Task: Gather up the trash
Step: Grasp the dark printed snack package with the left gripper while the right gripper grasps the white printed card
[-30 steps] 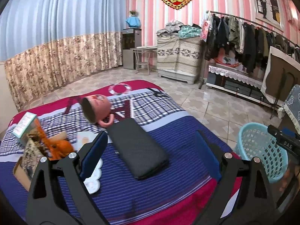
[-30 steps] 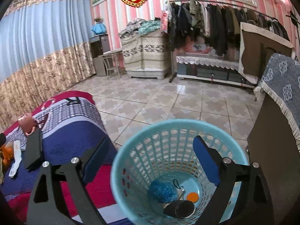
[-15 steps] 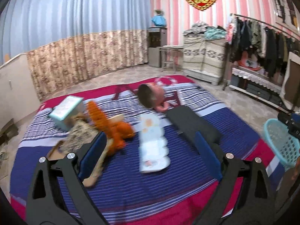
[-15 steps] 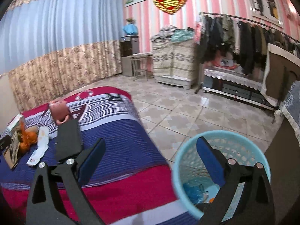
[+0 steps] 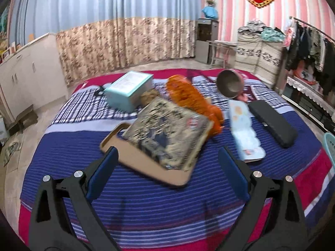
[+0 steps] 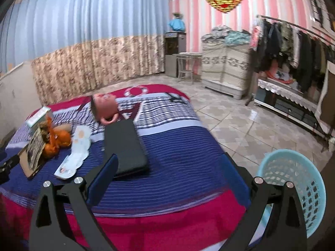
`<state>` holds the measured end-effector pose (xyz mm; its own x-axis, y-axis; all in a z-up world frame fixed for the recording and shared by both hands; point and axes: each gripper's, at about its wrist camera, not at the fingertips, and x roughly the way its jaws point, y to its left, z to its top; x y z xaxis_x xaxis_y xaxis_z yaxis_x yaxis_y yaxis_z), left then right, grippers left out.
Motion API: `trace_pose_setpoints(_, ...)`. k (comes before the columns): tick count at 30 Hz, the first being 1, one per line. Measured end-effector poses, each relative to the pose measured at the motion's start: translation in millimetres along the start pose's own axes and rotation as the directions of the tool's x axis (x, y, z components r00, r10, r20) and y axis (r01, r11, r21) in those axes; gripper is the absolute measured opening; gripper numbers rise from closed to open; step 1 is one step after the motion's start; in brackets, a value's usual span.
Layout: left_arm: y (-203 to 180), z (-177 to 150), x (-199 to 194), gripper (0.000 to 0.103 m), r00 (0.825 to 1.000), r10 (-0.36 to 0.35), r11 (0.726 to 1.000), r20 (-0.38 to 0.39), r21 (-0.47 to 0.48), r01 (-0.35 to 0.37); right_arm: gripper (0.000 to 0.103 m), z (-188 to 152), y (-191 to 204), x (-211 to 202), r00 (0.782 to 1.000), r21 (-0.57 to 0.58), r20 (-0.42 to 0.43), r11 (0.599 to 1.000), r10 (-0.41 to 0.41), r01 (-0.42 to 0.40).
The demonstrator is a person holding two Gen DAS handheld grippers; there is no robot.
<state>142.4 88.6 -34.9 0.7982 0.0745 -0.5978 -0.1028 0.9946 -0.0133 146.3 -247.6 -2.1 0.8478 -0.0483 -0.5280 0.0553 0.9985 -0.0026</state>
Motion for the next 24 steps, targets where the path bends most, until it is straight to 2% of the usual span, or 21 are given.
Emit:
trace_pose_setpoints(4,12,-2,17,0.093,0.999,-0.001,1.000,-0.044,-0.025,0.000,0.095,-4,30,8,1.000,-0.087,-0.024,0.996,0.011,-0.013)
trace_pose_setpoints(8,6,-3,28,0.093,0.996,-0.034,0.999,-0.080,-0.024,0.033,0.095,-6,47,15,0.998,-0.107,-0.051,0.993,0.039,-0.044)
trace_pose_setpoints(16,-27,8,60,0.093,0.991,-0.017,0.997,-0.131,0.077,0.028,0.095,-10,59,24,0.994,-0.093,-0.093,0.993,0.061,-0.069)
trace_pose_setpoints(18,-30,10,72,0.092,0.988,0.016,0.995,-0.151,0.097,-0.001,0.095,-11,60,25,0.993,-0.094,-0.098,0.993,0.060,-0.069)
trace_pose_setpoints(20,-25,11,75,0.087,0.985,0.016,0.997,-0.173,0.079,-0.002,0.095,-11,62,27,0.993,-0.091,-0.105,0.993,0.060,-0.070)
trace_pose_setpoints(24,-5,12,66,0.087,0.990,0.025,1.000,-0.138,0.016,-0.023,0.095,-11,66,29,0.991,-0.084,-0.113,0.993,0.078,-0.088)
